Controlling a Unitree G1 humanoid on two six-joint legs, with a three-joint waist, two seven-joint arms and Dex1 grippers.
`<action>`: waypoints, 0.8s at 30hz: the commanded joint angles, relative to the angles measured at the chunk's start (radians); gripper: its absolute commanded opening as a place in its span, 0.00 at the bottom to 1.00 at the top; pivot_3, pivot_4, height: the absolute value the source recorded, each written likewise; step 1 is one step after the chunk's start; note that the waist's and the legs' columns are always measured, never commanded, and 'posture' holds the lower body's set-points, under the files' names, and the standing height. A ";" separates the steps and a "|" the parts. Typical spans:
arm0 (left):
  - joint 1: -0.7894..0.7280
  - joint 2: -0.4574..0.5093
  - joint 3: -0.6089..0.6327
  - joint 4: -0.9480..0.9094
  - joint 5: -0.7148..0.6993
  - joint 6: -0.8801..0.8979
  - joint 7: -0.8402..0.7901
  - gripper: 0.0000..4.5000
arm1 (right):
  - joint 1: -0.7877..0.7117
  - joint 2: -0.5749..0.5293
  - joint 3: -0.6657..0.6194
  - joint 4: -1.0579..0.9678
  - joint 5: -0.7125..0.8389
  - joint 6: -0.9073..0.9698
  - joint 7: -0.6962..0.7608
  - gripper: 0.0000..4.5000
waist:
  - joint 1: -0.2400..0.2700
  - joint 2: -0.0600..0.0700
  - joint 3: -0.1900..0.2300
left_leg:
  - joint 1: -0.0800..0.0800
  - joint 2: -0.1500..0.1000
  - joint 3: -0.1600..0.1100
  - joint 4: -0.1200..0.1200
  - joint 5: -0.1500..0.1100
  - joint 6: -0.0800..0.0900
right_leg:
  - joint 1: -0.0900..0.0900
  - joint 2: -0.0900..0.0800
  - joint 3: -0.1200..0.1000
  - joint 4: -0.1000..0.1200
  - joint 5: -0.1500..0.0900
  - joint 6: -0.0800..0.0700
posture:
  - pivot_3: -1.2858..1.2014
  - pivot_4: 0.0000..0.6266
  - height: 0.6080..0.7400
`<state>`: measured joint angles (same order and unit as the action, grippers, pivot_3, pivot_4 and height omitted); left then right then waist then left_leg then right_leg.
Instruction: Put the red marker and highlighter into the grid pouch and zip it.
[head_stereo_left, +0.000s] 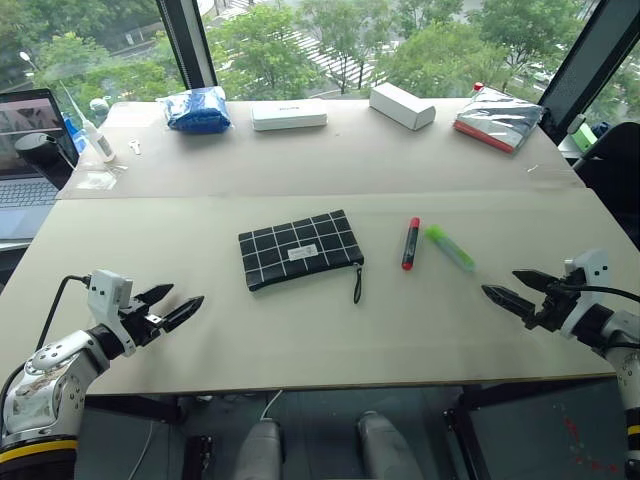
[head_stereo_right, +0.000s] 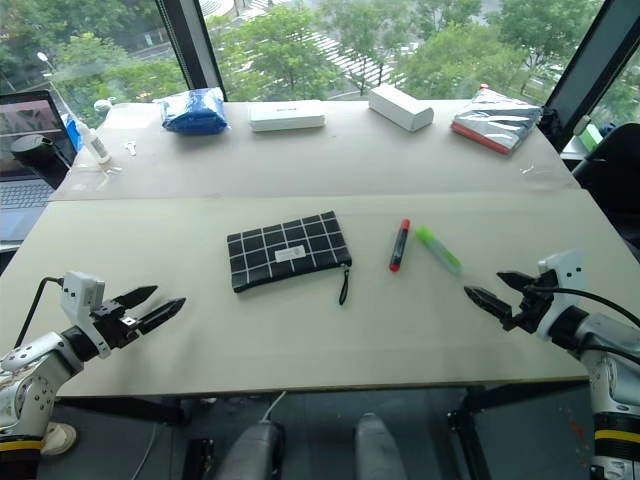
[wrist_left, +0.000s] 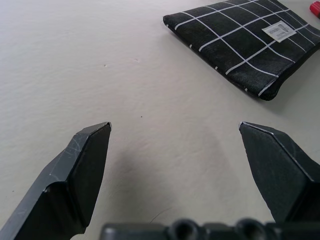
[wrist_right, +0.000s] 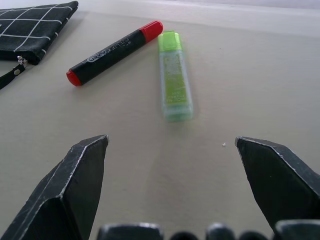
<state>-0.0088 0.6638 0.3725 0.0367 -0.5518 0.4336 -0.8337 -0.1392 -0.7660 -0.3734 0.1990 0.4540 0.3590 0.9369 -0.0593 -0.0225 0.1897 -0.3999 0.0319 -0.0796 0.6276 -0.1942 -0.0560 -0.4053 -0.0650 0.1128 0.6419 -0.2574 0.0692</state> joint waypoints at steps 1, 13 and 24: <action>-0.011 0.001 0.007 0.031 0.001 -0.039 -0.033 0.98 | -0.015 -0.006 -0.009 -0.005 0.002 -0.026 0.006 1.00 | 0.000 0.000 0.000 | 0.000 0.000 0.000 0.000 0.000 0.000 | 0.000 0.000 0.000 0.000 0.000 0.000 | 0.52 0.24 1.00; -0.122 0.114 -0.161 0.438 0.450 -0.883 -0.110 1.00 | -0.148 0.017 0.047 -0.113 0.088 0.090 0.037 0.52 | 0.000 0.000 0.000 | 0.001 0.001 0.000 0.000 0.000 0.000 | 0.000 0.001 0.000 0.000 0.005 -0.008 | 0.52 0.24 1.00; -0.221 0.165 -0.293 0.491 0.610 -1.085 -0.051 1.00 | -0.372 0.186 0.344 -0.219 0.022 0.125 0.016 0.01 | 0.003 0.001 0.000 | 0.001 0.001 0.000 0.000 0.000 0.000 | 0.000 0.001 0.000 0.002 0.005 -0.008 | 0.52 0.24 1.00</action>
<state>-0.2228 0.8230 0.1249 0.5141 0.0042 -0.6379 -0.8929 -0.4534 -0.6105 -0.0833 0.0026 0.5147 0.5034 0.9800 -0.0561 -0.0217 0.1892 -0.3984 0.0325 -0.0796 0.6278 -0.1941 -0.0560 -0.4050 -0.0644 0.1129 0.6441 -0.2526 0.0614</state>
